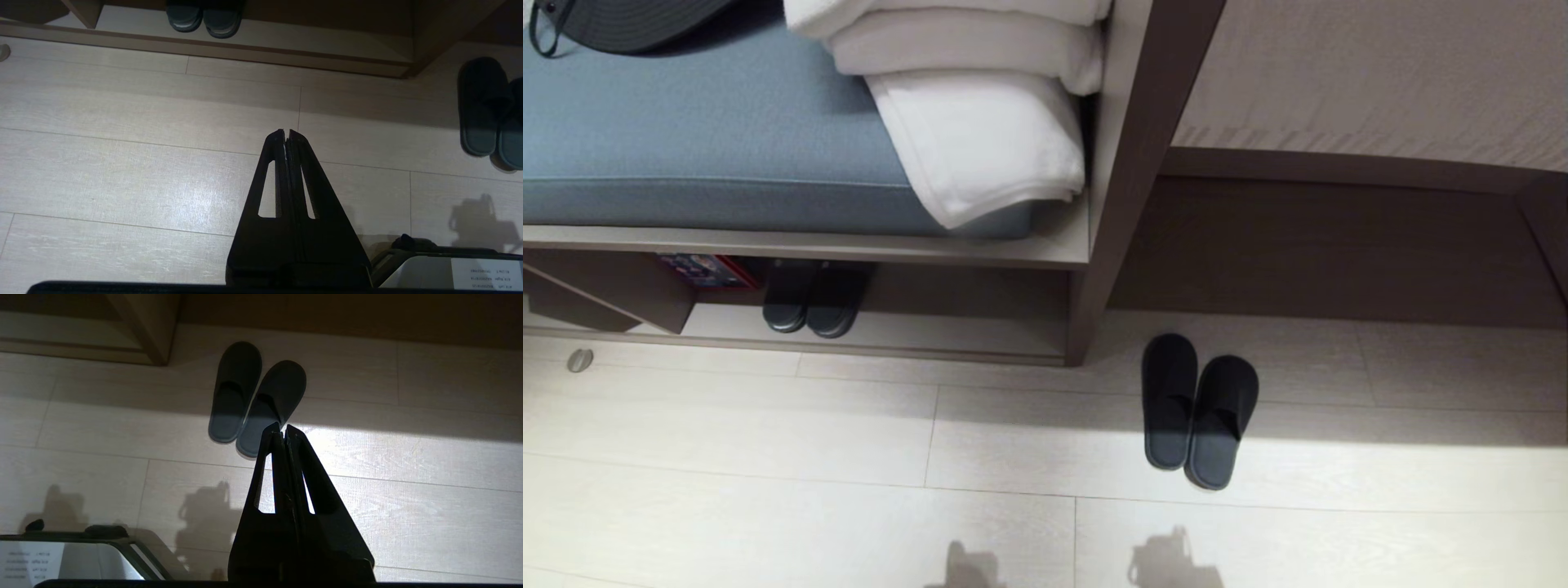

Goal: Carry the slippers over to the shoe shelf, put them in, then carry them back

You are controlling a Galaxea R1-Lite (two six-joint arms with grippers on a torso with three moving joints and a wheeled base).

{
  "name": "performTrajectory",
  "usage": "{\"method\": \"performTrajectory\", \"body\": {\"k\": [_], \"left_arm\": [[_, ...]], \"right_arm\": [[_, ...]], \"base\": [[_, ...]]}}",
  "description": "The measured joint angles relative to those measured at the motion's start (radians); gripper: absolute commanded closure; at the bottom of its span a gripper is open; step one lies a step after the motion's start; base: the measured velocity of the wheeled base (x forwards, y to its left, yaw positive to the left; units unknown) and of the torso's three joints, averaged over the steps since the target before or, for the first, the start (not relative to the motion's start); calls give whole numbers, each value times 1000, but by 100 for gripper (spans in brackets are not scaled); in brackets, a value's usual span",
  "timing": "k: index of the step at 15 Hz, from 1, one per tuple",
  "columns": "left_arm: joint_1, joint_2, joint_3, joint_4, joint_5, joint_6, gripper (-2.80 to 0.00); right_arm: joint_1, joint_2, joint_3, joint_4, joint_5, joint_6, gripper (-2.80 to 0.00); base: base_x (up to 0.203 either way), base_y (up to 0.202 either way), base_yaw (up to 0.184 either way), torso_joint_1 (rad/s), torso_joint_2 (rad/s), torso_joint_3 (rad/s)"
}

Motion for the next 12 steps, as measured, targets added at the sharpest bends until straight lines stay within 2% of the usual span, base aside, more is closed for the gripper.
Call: {"method": "performTrajectory", "body": {"k": [12], "left_arm": [[0, 0, 0, 0, 0, 1, 0]], "right_arm": [[0, 0, 0, 0, 0, 0, 0]], "base": [[0, 0, 0, 2, 1, 204]]}}
